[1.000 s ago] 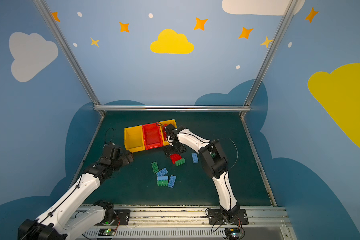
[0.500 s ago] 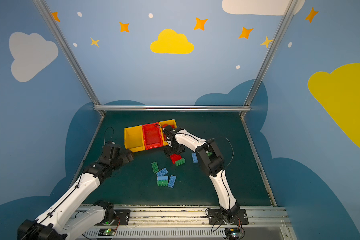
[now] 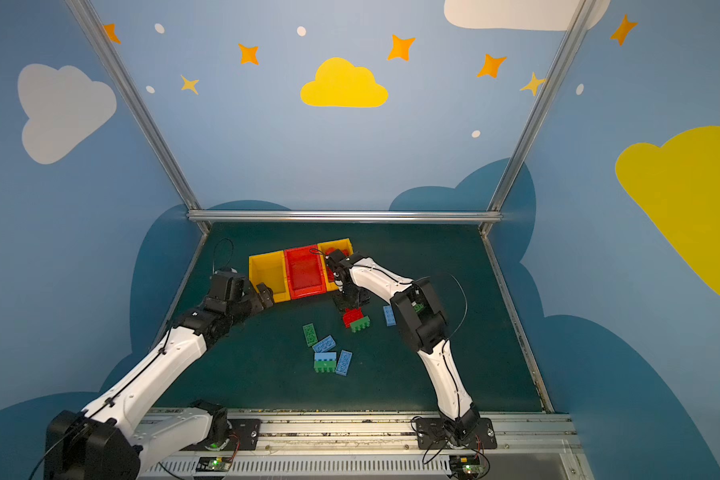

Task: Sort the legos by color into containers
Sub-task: 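Carry the red brick with the right gripper over the yellow bin and release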

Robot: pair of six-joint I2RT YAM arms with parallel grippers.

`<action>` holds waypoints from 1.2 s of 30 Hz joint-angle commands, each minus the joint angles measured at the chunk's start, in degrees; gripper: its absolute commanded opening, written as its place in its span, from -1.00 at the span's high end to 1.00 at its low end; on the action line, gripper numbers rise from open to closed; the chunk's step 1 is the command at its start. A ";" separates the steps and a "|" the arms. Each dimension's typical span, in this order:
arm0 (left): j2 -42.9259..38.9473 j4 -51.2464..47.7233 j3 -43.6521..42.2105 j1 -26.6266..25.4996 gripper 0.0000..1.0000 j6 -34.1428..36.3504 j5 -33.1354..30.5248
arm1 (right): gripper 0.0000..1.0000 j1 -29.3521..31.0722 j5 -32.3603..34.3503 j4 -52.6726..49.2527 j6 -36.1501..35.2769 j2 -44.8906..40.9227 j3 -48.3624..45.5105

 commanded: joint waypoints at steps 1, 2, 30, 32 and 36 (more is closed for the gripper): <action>2.60 1.04 3.60 0.29 -1.00 2.46 1.77 | 0.05 -0.63 1.24 -2.58 0.71 -4.49 5.97; 3.53 1.19 4.61 0.30 -1.00 2.80 2.17 | 0.05 -0.93 1.38 -3.02 0.63 -4.24 7.83; 18.66 0.73 20.07 0.91 -1.00 8.29 8.78 | -0.64 -6.09 -0.65 7.53 -1.48 15.01 37.96; 19.18 0.76 20.54 1.05 -1.00 8.30 8.99 | -0.71 -6.25 -0.34 7.05 -1.67 14.03 38.31; 20.49 0.64 21.18 1.05 -1.00 7.76 10.53 | -0.75 -6.59 0.79 5.18 -2.10 9.90 35.77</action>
